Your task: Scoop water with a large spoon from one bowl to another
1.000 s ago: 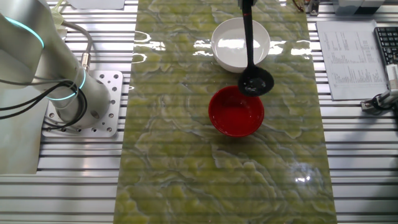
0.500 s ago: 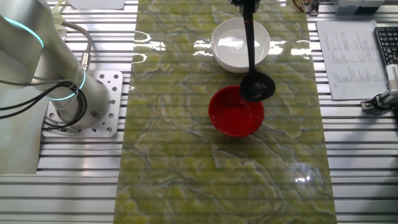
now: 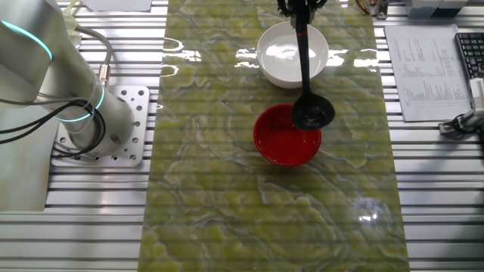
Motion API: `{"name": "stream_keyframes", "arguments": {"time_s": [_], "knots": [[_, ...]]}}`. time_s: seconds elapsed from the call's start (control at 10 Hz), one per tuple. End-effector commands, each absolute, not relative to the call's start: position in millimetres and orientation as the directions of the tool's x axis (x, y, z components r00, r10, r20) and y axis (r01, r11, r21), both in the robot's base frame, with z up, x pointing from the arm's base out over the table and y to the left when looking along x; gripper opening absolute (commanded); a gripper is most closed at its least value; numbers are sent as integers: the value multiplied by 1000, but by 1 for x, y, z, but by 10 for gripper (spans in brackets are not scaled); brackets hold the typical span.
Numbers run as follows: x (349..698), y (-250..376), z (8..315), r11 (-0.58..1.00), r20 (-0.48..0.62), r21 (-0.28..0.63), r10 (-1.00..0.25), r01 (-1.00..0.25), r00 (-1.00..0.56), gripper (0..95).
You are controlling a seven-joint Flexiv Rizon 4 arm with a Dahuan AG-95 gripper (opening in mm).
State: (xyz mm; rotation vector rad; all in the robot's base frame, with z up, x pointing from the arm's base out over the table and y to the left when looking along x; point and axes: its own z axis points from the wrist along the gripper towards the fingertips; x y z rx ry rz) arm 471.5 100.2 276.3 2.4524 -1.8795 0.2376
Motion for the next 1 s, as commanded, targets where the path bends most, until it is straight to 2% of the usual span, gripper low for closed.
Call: {"name": "stream_keyframes", "arguments": {"time_s": [0.1,1.0], "knots": [[472,101,276,-263,145,-52,-956,-963,254,0],[463,86,278,-280,140,-22,-951,-960,275,0]]}}
